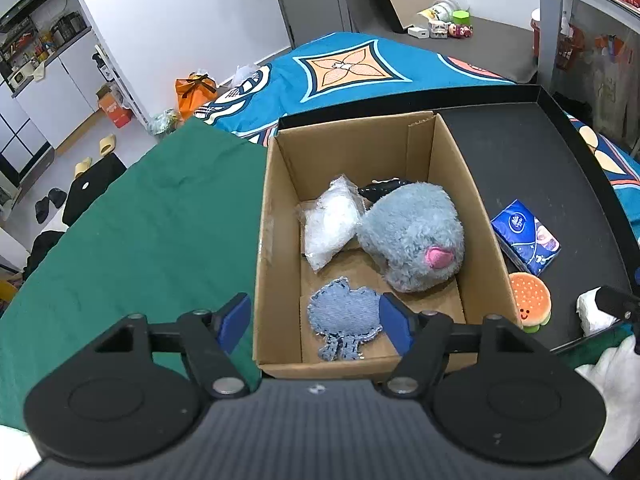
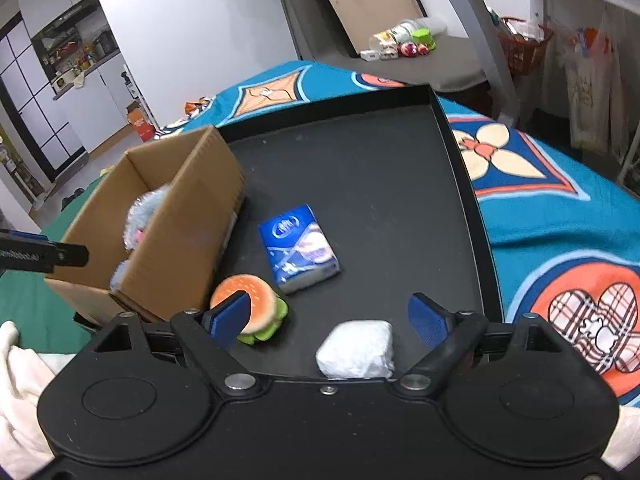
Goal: Organize soft objects
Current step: 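Grasp the white wrapped bundle on the tray with the right gripper, then carry the white bundle over the box and release it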
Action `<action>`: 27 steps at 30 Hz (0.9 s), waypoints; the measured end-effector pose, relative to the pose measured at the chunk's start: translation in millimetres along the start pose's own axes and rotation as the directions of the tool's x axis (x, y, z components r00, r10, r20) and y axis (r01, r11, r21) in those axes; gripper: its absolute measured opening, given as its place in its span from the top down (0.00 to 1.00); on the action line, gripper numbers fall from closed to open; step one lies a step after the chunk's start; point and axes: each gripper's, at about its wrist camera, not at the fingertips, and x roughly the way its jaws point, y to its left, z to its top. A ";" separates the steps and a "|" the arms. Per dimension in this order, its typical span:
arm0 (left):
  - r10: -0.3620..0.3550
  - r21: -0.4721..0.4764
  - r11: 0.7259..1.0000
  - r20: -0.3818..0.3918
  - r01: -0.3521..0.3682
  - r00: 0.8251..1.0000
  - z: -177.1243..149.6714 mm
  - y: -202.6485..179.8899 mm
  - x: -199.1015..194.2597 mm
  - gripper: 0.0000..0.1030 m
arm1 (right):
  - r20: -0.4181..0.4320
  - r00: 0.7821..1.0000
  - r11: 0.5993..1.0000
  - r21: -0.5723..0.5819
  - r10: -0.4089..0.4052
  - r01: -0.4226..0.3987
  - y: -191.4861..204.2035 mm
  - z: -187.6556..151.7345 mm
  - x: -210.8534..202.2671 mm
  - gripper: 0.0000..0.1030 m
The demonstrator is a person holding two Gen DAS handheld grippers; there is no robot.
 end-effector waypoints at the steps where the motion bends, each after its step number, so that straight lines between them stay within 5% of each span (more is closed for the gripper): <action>1: 0.003 0.003 1.000 -0.002 -0.003 1.000 0.7 -0.7 0.6 0.32 | -0.005 1.000 1.000 0.004 -0.001 0.001 -1.6 -0.7 1.8 0.17; 18: 0.025 0.014 1.000 -0.019 -0.024 1.000 4.5 -7.5 7.6 0.30 | -0.106 0.992 0.997 -0.037 -0.070 0.067 -6.8 -18.8 33.0 0.18; 21: 0.030 0.025 0.999 -0.025 -0.029 0.999 3.9 -8.8 9.9 0.30 | -0.112 0.991 0.995 -0.082 -0.074 0.065 -0.8 -21.2 34.0 0.28; 23: 0.032 0.030 0.999 -0.025 -0.031 0.999 3.4 -9.3 10.1 0.30 | -0.119 0.989 0.993 -0.088 -0.089 0.079 -1.4 -20.6 34.3 0.54; 27: 0.033 0.036 0.999 -0.015 -0.032 0.999 1.5 -8.8 7.5 0.30 | -0.110 0.989 0.993 -0.071 -0.099 0.091 -8.3 -17.9 30.2 0.54</action>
